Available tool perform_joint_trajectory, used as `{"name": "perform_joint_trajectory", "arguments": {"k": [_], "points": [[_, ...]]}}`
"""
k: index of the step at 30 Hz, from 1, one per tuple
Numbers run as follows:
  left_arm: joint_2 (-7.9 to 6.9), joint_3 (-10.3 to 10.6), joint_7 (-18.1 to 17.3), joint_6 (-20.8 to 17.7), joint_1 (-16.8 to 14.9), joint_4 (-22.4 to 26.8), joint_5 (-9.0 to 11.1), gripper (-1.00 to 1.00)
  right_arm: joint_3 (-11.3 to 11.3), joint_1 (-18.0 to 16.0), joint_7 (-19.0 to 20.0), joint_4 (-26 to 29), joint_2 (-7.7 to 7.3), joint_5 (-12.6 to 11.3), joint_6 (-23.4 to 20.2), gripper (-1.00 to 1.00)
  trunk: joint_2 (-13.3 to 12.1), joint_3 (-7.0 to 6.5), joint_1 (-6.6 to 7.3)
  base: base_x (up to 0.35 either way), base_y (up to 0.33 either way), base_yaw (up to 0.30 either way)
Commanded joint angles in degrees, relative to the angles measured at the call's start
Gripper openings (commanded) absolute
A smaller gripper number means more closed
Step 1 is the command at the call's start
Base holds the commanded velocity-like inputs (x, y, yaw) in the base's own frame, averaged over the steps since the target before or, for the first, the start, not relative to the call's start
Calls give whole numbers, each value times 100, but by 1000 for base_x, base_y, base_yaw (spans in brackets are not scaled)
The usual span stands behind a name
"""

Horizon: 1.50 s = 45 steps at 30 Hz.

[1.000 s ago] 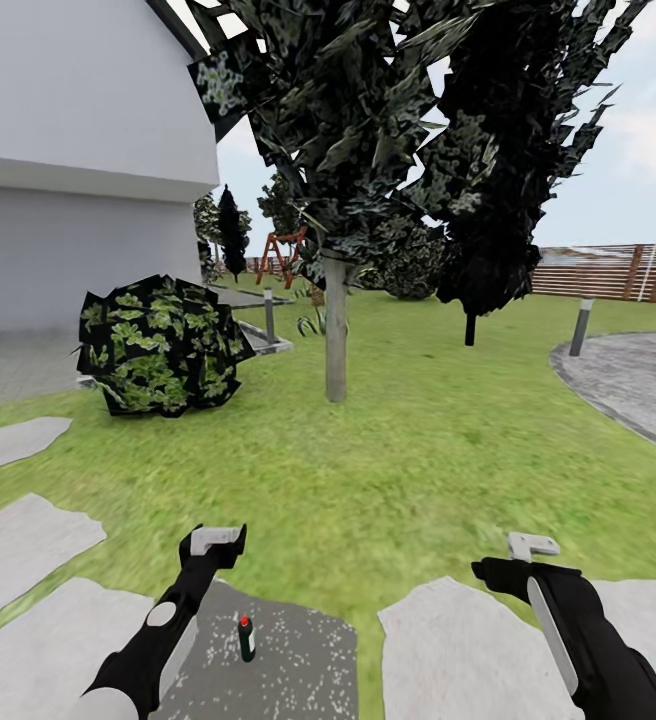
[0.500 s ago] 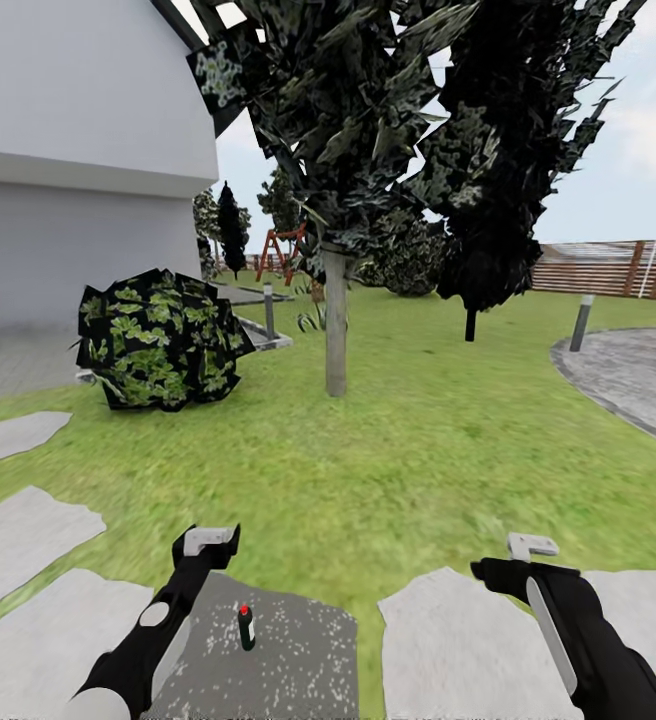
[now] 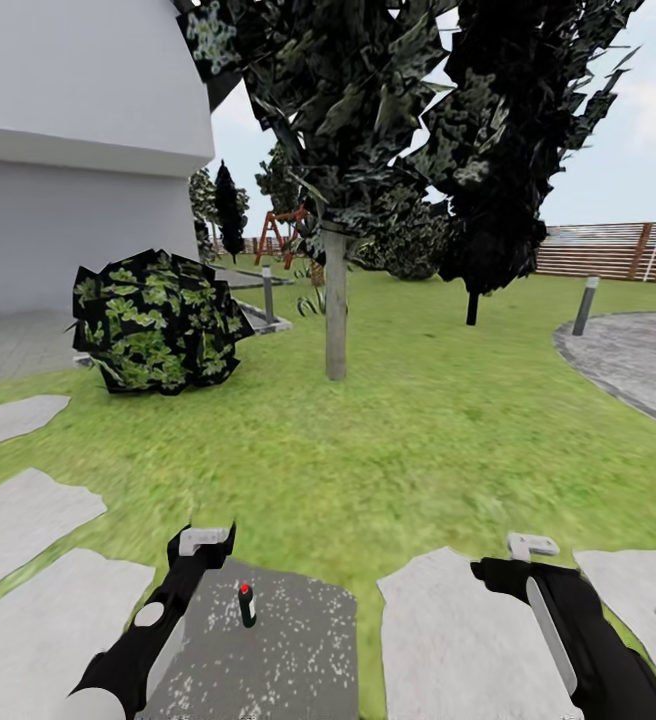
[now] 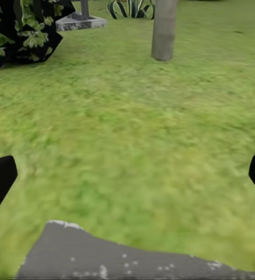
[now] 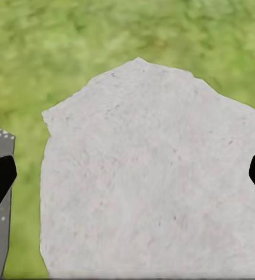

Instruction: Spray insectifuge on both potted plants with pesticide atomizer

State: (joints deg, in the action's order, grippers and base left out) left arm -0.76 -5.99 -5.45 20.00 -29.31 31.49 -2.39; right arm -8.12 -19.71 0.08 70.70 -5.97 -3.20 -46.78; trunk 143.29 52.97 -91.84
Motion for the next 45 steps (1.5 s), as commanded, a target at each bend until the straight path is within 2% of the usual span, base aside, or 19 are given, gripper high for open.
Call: {"name": "perform_joint_trajectory", "arguments": {"k": [1,10,15,45], "points": [[5,-42,-53,16,-4,-3,-24,100,-5,-3,1,5,0,-31,-24,100,5,38,-1,0,0,0],[-1,-42,-53,17,-4,-3,-24,100,-5,-2,1,5,0,-25,-24,100,17,304,-24,0,0,0],[-3,-42,-53,15,-4,-6,-24,100,-5,-2,2,13,0,-29,-24,100,17,315,-24,0,0,-9],[-3,-42,-53,19,-4,-20,-24,100,-15,-3,4,6,-17,-31,-24,100,55,1213,-99,0,0,-111]]}}
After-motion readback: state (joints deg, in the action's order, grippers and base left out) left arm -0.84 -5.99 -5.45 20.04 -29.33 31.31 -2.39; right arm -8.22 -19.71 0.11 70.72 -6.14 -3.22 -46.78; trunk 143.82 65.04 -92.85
